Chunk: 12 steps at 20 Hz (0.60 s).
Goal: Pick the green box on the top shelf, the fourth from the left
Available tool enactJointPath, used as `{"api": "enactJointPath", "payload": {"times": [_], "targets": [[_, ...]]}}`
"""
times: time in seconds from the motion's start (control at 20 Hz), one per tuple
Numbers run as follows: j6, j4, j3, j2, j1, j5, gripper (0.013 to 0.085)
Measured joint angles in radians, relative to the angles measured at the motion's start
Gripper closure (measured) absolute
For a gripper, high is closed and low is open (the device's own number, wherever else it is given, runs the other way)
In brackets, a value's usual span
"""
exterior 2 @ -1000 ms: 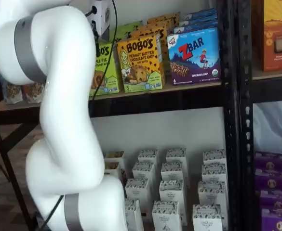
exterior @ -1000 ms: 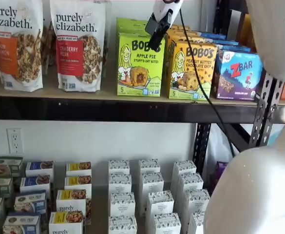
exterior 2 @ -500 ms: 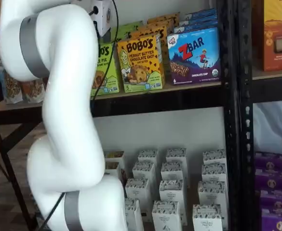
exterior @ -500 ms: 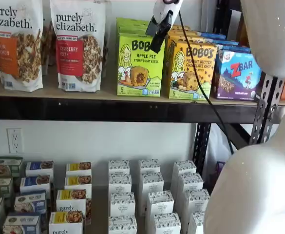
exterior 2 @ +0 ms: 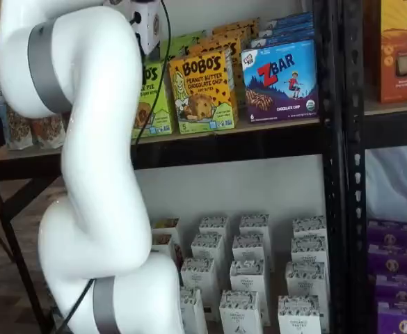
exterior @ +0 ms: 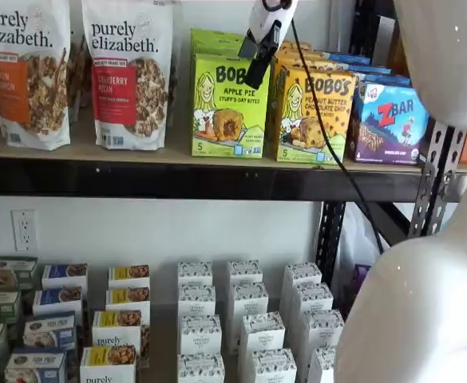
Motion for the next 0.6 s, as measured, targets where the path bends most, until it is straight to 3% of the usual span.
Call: {"api": "enactJointPath", "payload": {"times": [0.6], "targets": [[-0.002, 0.0, -0.004, 0.014, 0.001, 0.006, 0.013]]}}
